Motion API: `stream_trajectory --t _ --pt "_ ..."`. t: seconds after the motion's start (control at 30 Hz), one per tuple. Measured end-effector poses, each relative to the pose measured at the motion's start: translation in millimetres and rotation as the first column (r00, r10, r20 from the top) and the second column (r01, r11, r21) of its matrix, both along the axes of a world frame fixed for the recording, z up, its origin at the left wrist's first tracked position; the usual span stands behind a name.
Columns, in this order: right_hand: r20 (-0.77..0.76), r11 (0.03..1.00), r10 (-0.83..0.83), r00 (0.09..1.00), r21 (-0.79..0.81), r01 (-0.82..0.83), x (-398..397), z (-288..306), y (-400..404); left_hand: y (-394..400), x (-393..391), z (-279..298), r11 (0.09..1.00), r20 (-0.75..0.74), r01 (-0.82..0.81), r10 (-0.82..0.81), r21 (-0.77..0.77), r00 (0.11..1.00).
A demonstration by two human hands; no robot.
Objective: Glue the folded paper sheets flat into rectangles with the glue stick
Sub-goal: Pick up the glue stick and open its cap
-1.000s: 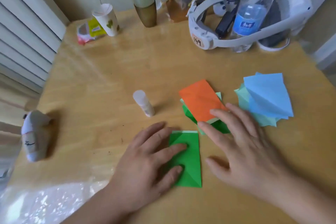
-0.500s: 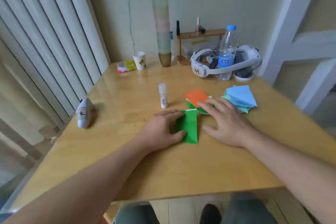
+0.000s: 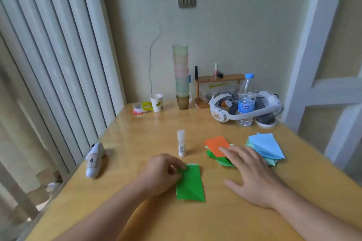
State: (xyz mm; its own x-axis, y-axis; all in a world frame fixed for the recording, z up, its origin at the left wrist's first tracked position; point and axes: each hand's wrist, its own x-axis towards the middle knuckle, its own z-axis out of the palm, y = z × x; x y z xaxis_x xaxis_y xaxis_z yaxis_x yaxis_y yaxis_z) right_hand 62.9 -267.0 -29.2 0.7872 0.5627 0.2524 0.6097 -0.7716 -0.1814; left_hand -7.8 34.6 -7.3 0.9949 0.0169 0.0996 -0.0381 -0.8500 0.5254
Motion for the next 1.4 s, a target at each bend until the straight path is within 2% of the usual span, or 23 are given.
stream_trajectory --t 0.1,0.23,0.3,0.37,0.43,0.57,0.63,0.7,0.73,0.83,0.87,0.97,1.0,1.07,1.1,1.17,1.23,1.3,1.33,1.37,1.4 --pt "0.022 0.996 -0.009 1.000 0.091 0.007 3 -3 -2 19 9 5 0.997 0.081 0.015 -0.009 -0.074 0.997" --pt "0.161 0.938 -0.078 0.984 0.347 0.018 15 19 31 37 32 18 0.944 0.249 -0.080 0.165 -0.320 0.954" --pt "0.073 0.872 -0.049 0.996 0.489 0.007 26 38 67 34 46 20 0.905 0.237 -0.070 0.184 -0.420 0.954" --pt "-0.106 0.824 0.008 0.994 0.564 0.053 39 49 98 25 60 18 0.899 0.190 -0.033 0.128 -0.437 0.973" --pt "-0.177 0.839 0.029 0.984 0.539 0.072 48 45 117 16 68 12 0.908 0.182 -0.014 0.099 -0.418 0.978" --pt "-0.185 0.868 0.009 0.983 0.489 0.084 46 23 124 9 69 -1 0.946 0.320 -0.009 0.118 -0.325 0.940" --pt "-0.197 0.872 0.033 0.980 0.485 0.068 43 15 124 10 66 -4 0.928 0.346 0.009 0.130 -0.373 0.929" --pt "-0.185 0.864 0.060 0.981 0.501 0.042 38 15 122 7 60 1 0.850 0.335 0.054 0.148 -0.525 0.930" --pt "-0.169 0.860 0.067 0.983 0.510 0.029 35 17 121 5 57 4 0.783 0.323 0.084 0.154 -0.616 0.934" --pt "-0.205 0.812 0.142 0.968 0.583 0.004 29 24 118 1 49 13 0.525 0.266 0.163 0.127 -0.835 0.955" --pt "-0.239 0.794 0.196 0.951 0.608 -0.011 27 24 117 1 46 13 0.480 0.256 0.179 0.098 -0.859 0.962" --pt "-0.277 0.775 0.319 0.906 0.627 -0.081 20 25 118 2 42 14 0.467 0.257 0.222 0.013 -0.856 0.966" --pt "-0.266 0.770 0.336 0.904 0.629 -0.101 19 25 119 2 42 12 0.436 0.266 0.237 0.005 -0.868 0.964" --pt "-0.240 0.766 0.328 0.914 0.633 -0.108 20 26 122 1 44 12 0.316 0.245 0.220 0.040 -0.923 0.969" --pt "-0.191 0.781 0.292 0.937 0.613 -0.118 21 27 123 -2 44 12 0.242 0.223 0.202 0.062 -0.949 0.973" --pt "0.016 0.831 0.179 0.984 0.532 -0.160 23 28 125 -10 45 16 0.098 0.181 0.173 0.083 -0.980 0.980" --pt "0.255 0.877 0.066 0.965 0.446 -0.178 26 28 126 -11 49 23 -0.028 0.136 0.141 0.131 -0.990 0.982" --pt "0.343 0.901 0.004 0.939 0.407 -0.152 31 24 122 4 55 28 -0.108 0.093 0.122 0.244 -0.987 0.965" --pt "0.335 0.901 -0.005 0.942 0.410 -0.141 33 23 117 16 57 29 -0.070 0.091 0.117 0.303 -0.991 0.949" --pt "0.296 0.892 -0.008 0.955 0.433 -0.126 34 24 112 29 58 28 0.045 0.101 0.091 0.353 -0.995 0.930" --pt "0.222 0.876 -0.014 0.975 0.473 -0.095 34 26 106 41 58 23 0.236 0.111 0.018 0.387 -0.971 0.915"
